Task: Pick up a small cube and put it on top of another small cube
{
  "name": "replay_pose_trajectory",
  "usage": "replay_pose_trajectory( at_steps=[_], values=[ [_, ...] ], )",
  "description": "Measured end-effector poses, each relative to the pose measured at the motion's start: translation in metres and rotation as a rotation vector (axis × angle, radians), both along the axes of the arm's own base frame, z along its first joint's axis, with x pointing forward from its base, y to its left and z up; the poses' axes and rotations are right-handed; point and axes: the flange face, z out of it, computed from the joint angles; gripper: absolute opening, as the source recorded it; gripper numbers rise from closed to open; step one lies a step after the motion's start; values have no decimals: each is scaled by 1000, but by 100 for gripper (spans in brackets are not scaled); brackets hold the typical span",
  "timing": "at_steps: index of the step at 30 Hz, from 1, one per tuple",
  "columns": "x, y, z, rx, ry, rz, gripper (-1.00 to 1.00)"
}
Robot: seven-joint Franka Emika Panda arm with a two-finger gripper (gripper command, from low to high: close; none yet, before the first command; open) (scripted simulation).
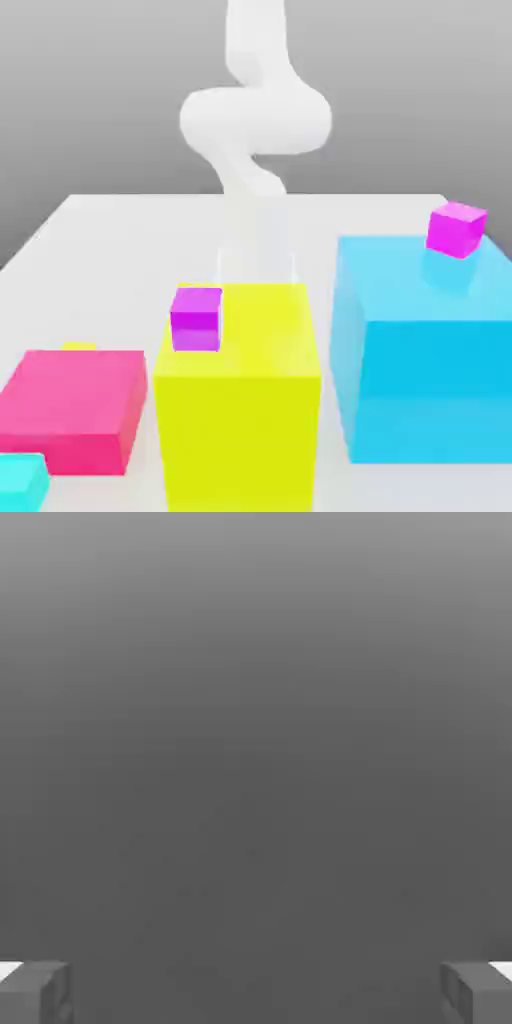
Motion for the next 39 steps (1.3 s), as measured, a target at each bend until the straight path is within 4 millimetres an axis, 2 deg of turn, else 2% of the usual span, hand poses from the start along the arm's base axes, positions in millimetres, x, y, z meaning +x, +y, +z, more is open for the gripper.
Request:
replay_pose_trajectory(
  at_steps=[4,8,12,16,20,24,30,32,35,36,39],
  values=[
    [48,-31,-51,11,100,14,0],
    [86,-63,-106,20,194,22,0],
    [114,-96,-167,26,285,25,0],
    [133,-129,-232,28,376,23,0],
    [138,-169,-298,27,467,6,0],
    [136,-198,-365,16,558,10,0],
    [112,-247,-462,-8,699,4,0],
    [105,-256,-493,-16,728,3,0],
    [103,-259,-539,-17,736,3,0],
    [102,-259,-548,-17,737,3,-100],
    [102,-259,-548,-16,737,3,-100]
  ],
)
